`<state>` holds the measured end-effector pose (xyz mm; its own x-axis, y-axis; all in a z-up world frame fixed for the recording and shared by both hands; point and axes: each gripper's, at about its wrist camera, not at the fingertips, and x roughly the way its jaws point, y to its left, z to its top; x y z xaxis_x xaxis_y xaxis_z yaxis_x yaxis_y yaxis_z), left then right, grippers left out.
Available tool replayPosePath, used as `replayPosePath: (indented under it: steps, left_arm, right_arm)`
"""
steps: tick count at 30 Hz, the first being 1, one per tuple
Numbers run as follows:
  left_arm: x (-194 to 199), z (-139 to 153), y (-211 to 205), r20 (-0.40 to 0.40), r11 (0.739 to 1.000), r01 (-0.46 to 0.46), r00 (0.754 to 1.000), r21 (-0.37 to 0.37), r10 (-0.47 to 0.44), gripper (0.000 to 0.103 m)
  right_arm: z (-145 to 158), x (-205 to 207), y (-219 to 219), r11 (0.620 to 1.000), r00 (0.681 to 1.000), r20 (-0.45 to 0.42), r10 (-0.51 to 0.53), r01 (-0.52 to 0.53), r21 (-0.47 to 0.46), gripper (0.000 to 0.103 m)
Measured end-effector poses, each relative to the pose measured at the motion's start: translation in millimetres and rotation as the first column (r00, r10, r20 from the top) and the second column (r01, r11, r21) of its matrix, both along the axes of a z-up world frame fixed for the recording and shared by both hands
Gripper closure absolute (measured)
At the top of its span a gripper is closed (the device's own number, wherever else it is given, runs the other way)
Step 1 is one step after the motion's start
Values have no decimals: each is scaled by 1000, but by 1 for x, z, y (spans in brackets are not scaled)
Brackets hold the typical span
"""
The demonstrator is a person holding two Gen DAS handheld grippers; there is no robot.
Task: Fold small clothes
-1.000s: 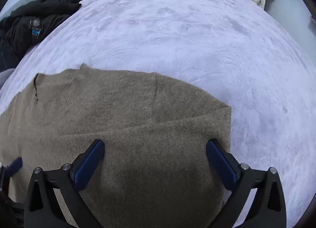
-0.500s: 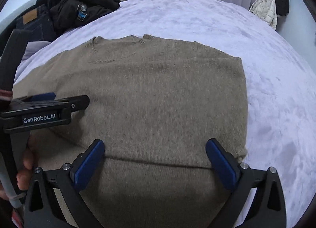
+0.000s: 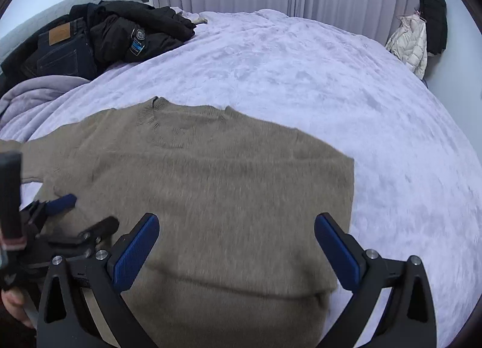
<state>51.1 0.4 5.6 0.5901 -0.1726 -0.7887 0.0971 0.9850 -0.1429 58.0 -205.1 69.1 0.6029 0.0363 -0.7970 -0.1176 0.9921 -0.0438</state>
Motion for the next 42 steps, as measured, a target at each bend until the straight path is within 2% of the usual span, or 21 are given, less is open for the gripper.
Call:
replayPosePath:
  steps: [2,4,5,6,10,13,17,19,20,23,26,28,30,35,38,42]
  left_arm:
    - [-3,-1,0,7,1000,3,1000,5,-3,0]
    - [-6,-2,4,13,1000,7,1000,-8,-7,0]
    - [-4,-3,4,14,1000,7,1000,-17,-7,0]
    - [-4,-3,5,15,1000,8,1000,-21,-7,0]
    - [-3,-5,5,15,1000,10,1000,-22,-10,0]
    - [-3,-5,5,17,1000,11,1000,-24,-11,0]
    - [-4,-3,4,13,1000,11,1000,-16,-11,0]
    - [-4,-3,3,6,1000,10,1000,-4,-10,0]
    - [-5,-3,2,1,1000,8,1000,-3,-8,0]
    - [-7,-4,6,-34,1000,7,999,-13,-8,0]
    - [-15,-2,10,-59,1000,4,998,-11,-4,0]
    - [-26,0,11,-72,1000,9,997,3,-8,0]
    - [-44,3,10,-69,999,20,998,48,-16,0]
    - [-96,6,17,-72,994,76,995,78,-70,0]
    - [-128,4,25,-39,990,98,995,97,-95,0]
    - [-166,4,47,-19,985,138,990,100,-136,0]
  right_arm:
    - [-19,38,2,997,997,-77,-22,16,-74,1]
    - [-45,72,-2,987,979,-184,-90,64,-146,1]
    - [-53,84,-7,987,969,-219,-114,85,-136,1]
    - [-55,93,-14,990,963,-236,-130,114,-81,1]
    - [-41,98,-27,972,947,-223,-230,237,5,1]
    - [-39,67,-21,963,940,-234,-247,264,43,1]
    - [-41,4,16,993,980,-159,-122,120,-22,1]
    - [-46,-25,25,992,987,-118,-108,100,-78,1]
    - [-45,-39,25,992,991,-89,-104,98,-74,1]
    - [-51,-62,21,993,987,-124,-100,91,-76,1]
    - [-48,-87,23,994,991,-104,-84,76,-80,1]
    - [-47,-102,25,995,992,-104,-71,62,-84,1]
    - [-46,-116,24,996,993,-95,-65,58,-73,1]
    - [-48,-143,25,996,996,-66,-55,50,-77,1]
    - [-46,-156,26,996,996,-79,-52,46,-78,1]
    - [-48,-167,24,996,999,-45,-18,14,-83,1]
